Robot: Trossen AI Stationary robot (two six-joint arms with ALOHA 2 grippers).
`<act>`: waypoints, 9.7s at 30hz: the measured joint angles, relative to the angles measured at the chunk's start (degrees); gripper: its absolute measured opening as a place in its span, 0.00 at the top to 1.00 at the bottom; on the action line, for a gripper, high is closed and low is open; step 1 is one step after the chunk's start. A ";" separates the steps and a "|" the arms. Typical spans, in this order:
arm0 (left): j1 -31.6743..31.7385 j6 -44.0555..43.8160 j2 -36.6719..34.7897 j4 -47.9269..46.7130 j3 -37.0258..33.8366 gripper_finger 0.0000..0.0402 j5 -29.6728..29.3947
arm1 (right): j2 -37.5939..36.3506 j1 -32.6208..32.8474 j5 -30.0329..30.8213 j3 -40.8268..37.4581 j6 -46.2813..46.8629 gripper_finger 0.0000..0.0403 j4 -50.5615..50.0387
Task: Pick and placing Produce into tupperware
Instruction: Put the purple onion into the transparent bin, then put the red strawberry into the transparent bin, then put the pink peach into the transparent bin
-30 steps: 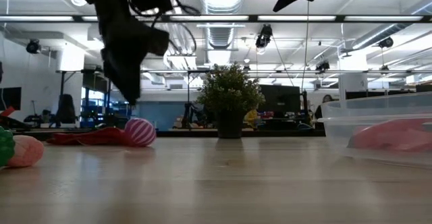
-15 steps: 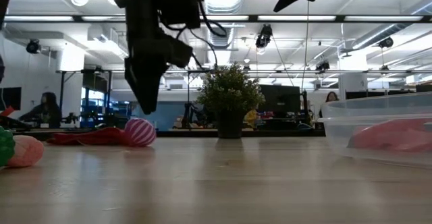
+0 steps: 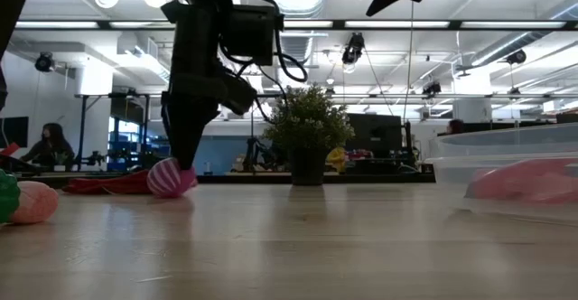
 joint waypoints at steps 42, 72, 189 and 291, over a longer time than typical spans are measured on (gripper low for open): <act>-3.08 -4.52 -0.15 1.49 -5.49 0.49 -0.90 | 0.00 -0.02 0.08 0.00 0.09 0.38 -0.27; -2.11 -0.09 1.03 9.15 23.79 0.58 2.01 | -8.96 -0.94 6.69 0.02 5.34 0.38 -4.18; 6.88 39.02 -10.59 18.19 -18.14 0.66 -3.89 | -15.32 -0.11 12.11 -1.92 15.45 0.38 -19.87; -23.02 -54.36 -21.56 -2.82 -6.36 0.49 -2.25 | -15.91 -0.15 10.59 -2.56 12.12 0.38 -22.79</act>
